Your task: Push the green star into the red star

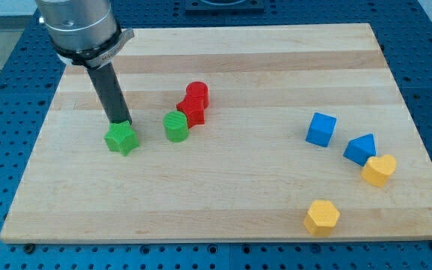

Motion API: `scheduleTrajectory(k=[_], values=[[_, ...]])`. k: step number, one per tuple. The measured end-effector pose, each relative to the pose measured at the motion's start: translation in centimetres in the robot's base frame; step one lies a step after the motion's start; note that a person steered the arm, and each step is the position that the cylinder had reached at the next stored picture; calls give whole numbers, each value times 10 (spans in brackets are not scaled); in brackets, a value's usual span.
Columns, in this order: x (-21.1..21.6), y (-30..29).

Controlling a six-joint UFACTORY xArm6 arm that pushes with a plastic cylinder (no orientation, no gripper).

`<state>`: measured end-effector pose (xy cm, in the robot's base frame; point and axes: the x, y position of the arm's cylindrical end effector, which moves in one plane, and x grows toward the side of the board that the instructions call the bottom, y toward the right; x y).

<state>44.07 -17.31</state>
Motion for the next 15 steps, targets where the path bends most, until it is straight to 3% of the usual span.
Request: scheduleTrajectory(k=[3,4,5,6,7,9,10,12,14,15], values=[[30,-66],[60,-50],[74,13],[58,52],[13,56],[125,36],[134,-6],[52,-15],[-27,27],[-39,50]])
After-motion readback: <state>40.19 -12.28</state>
